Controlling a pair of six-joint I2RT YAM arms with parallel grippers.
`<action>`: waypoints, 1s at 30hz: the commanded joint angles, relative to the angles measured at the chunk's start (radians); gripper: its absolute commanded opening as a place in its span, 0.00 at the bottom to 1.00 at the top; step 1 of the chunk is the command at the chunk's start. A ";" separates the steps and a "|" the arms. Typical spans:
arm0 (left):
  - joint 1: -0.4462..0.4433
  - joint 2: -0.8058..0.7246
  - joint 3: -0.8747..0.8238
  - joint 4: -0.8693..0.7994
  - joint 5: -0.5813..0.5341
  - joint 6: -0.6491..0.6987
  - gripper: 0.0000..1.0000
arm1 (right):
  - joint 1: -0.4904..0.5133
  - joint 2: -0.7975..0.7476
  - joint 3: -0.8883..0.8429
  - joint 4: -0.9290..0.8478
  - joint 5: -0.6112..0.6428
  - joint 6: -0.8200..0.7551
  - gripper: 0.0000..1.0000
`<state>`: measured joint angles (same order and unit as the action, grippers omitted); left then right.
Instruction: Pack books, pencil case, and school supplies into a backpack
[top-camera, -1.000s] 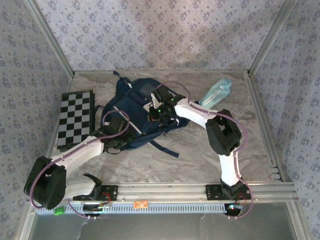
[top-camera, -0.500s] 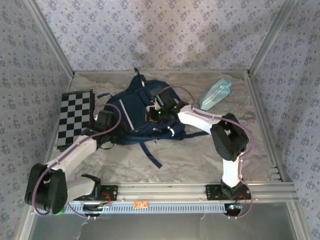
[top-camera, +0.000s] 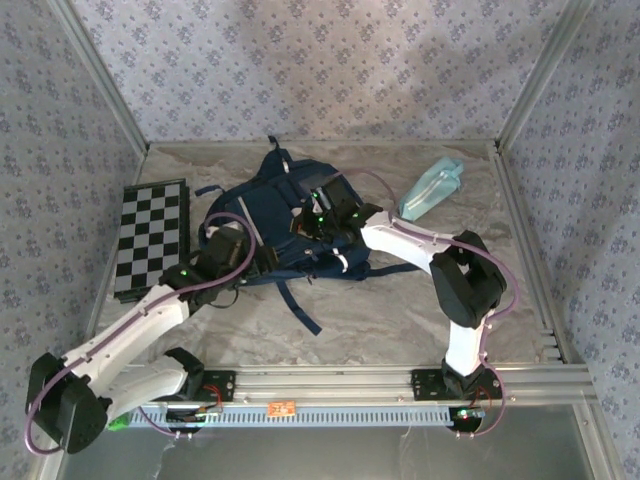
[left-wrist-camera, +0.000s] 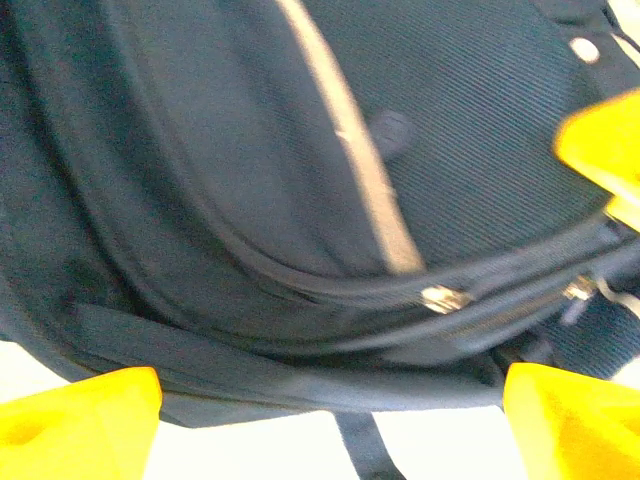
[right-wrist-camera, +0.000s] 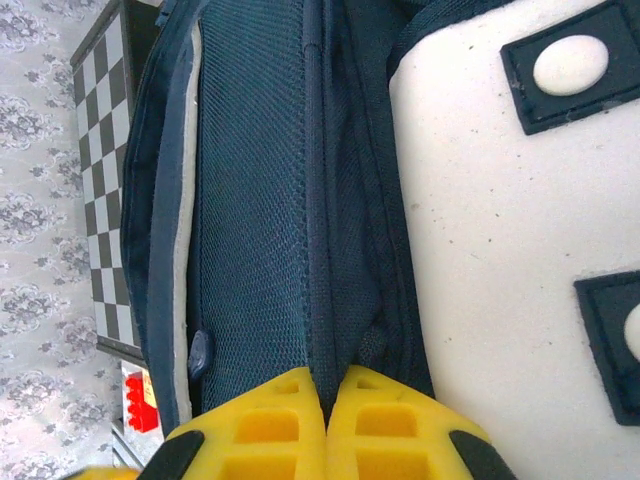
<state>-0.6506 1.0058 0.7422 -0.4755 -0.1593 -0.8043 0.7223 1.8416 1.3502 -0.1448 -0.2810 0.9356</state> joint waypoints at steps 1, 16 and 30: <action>-0.109 0.041 0.069 -0.014 -0.129 -0.047 0.93 | -0.007 -0.081 0.018 0.169 -0.004 0.046 0.00; -0.330 0.357 0.163 0.137 -0.373 -0.084 1.00 | -0.047 -0.043 0.060 0.202 -0.073 0.117 0.00; -0.331 0.544 0.250 0.185 -0.596 -0.228 1.00 | -0.046 -0.028 0.039 0.250 -0.086 0.156 0.00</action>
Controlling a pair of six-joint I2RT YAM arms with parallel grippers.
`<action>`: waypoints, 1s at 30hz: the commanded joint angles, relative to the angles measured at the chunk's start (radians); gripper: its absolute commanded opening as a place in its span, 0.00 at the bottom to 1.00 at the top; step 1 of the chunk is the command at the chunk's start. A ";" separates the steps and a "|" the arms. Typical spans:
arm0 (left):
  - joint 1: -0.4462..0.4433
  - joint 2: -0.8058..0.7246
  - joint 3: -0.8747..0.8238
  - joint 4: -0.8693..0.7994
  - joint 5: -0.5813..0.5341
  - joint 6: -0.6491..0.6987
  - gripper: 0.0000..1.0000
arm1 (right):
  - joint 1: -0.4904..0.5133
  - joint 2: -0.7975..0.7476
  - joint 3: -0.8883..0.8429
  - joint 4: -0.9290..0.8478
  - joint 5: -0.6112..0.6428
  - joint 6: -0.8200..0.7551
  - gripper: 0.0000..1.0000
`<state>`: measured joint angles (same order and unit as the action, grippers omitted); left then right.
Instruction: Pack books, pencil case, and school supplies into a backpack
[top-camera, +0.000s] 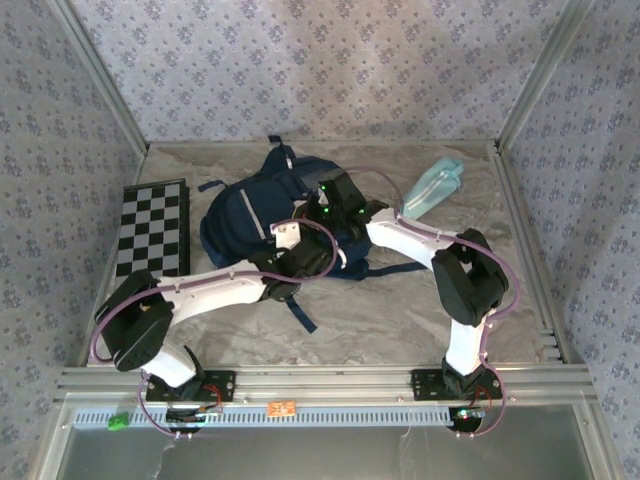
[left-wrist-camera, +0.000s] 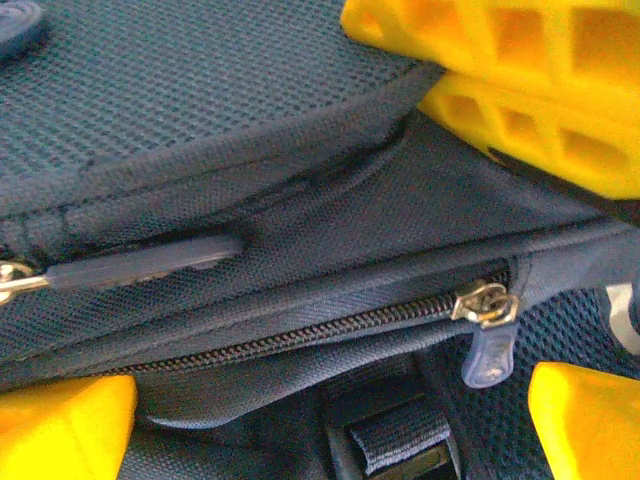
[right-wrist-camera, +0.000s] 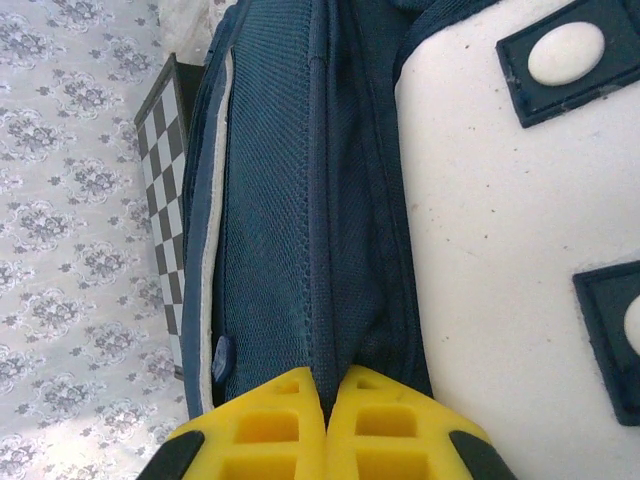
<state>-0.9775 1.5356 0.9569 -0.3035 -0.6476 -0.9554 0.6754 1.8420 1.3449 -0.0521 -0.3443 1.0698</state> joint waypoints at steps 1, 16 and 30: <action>-0.002 0.016 0.037 -0.018 -0.143 -0.132 1.00 | 0.001 -0.030 0.038 0.162 -0.020 0.022 0.00; 0.068 -0.164 -0.084 -0.003 0.080 0.061 0.68 | -0.014 -0.008 0.060 0.137 -0.047 0.007 0.00; 0.098 -0.167 -0.093 0.138 0.312 0.259 0.68 | -0.011 0.020 0.105 0.117 -0.049 0.030 0.00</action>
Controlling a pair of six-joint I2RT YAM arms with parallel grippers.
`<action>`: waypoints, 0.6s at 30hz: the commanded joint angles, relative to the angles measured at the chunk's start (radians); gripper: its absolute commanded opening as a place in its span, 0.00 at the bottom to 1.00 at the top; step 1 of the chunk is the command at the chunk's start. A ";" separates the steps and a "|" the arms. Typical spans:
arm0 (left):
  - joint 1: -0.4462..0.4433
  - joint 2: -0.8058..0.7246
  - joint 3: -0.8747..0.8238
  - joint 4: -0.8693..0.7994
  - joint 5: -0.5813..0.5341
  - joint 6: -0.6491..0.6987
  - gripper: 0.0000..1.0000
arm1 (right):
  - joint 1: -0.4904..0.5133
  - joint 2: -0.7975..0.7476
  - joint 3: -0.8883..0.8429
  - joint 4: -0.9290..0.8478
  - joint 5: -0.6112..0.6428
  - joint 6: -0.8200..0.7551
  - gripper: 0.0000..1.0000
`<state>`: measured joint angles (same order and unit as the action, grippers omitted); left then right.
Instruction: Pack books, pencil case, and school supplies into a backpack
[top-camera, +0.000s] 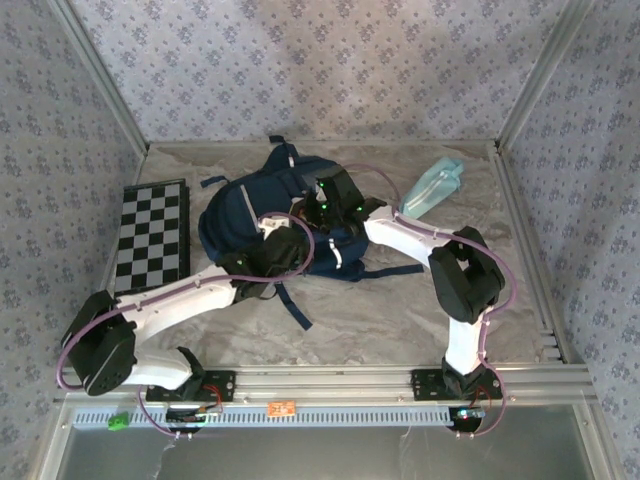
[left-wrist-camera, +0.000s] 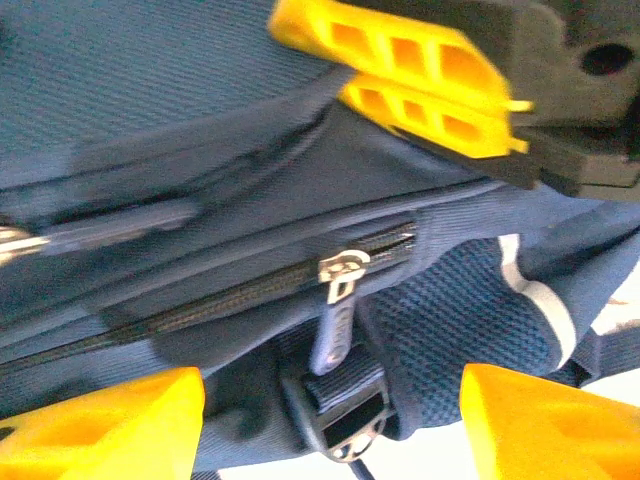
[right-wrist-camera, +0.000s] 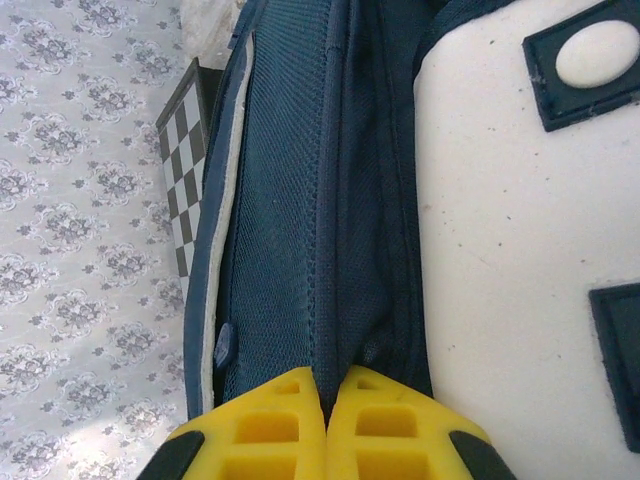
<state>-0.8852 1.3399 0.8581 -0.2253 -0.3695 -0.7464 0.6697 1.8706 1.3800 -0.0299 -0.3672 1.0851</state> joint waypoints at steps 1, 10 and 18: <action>0.009 0.046 0.018 0.057 0.025 0.054 0.67 | -0.007 -0.007 0.070 0.094 -0.028 0.016 0.00; 0.032 0.128 0.067 0.074 0.001 0.051 0.54 | -0.008 -0.002 0.061 0.102 -0.032 0.025 0.00; 0.048 0.154 0.078 0.148 -0.008 0.095 0.35 | -0.003 0.003 0.048 0.107 -0.033 0.028 0.00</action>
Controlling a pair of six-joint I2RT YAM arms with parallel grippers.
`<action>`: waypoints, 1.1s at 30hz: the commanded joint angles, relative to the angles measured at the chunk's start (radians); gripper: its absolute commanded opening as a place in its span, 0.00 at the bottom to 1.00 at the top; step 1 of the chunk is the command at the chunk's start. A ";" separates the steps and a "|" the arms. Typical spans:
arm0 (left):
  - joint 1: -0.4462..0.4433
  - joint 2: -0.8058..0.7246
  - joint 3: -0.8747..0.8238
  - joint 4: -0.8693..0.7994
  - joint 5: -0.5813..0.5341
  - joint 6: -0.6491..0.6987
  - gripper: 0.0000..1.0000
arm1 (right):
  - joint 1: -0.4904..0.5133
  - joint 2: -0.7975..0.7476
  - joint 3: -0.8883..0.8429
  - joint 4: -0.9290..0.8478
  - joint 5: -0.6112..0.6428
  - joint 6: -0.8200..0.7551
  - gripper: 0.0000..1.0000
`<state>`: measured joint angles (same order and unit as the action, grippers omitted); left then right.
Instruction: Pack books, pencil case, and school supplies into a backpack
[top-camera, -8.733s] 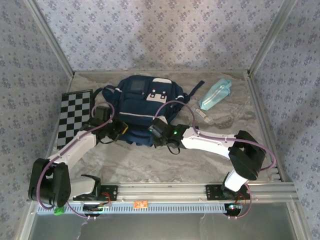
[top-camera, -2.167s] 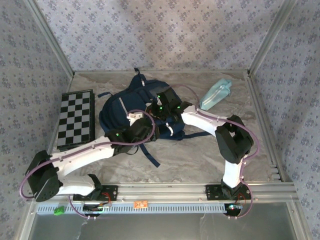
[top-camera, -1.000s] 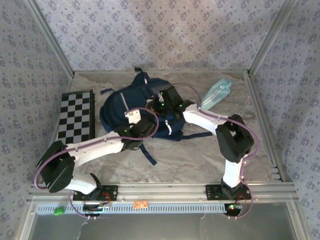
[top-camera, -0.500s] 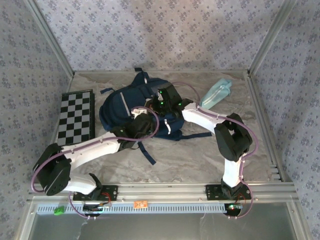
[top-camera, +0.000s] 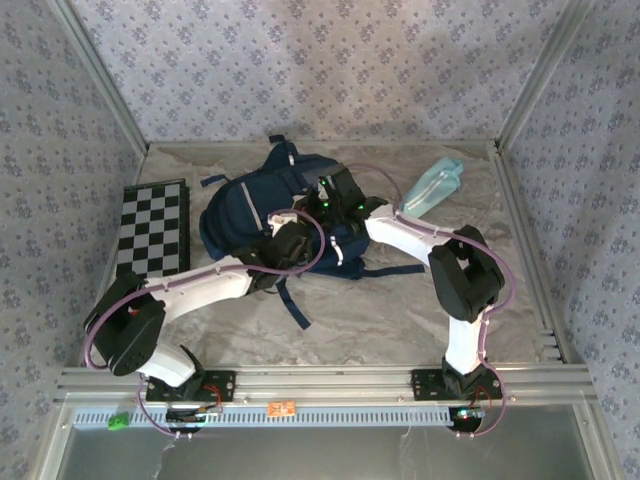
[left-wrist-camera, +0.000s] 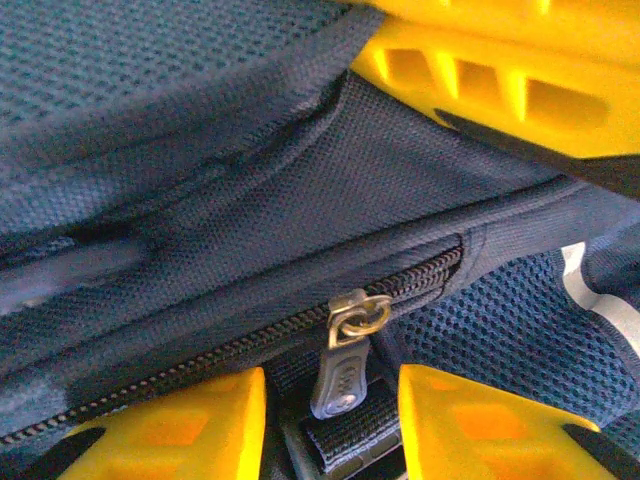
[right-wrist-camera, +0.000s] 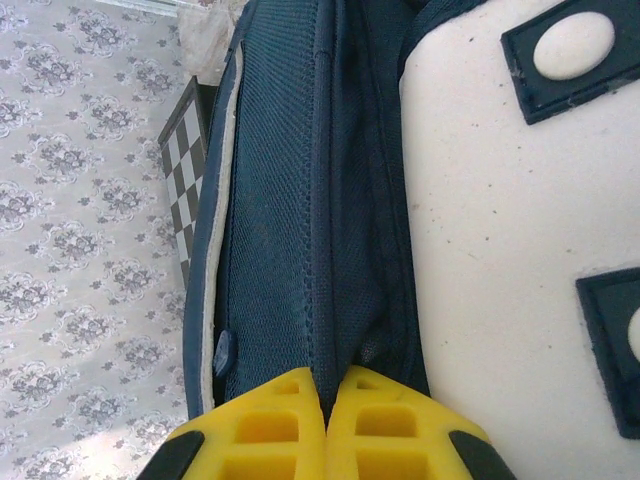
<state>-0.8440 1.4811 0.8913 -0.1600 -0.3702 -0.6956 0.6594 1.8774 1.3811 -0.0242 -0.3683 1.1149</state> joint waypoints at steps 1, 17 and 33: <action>0.008 0.015 0.049 0.084 -0.009 0.052 0.32 | 0.007 -0.004 0.041 0.103 -0.032 -0.002 0.00; 0.076 -0.148 -0.002 -0.053 0.102 0.080 0.00 | -0.009 -0.020 0.070 0.001 -0.023 -0.101 0.00; 0.284 -0.358 -0.148 -0.265 0.256 0.280 0.00 | -0.018 0.030 0.216 -0.230 -0.053 -0.311 0.00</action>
<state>-0.5682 1.1496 0.7555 -0.3973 -0.1371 -0.4774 0.6479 1.8965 1.5032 -0.2203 -0.4084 0.9085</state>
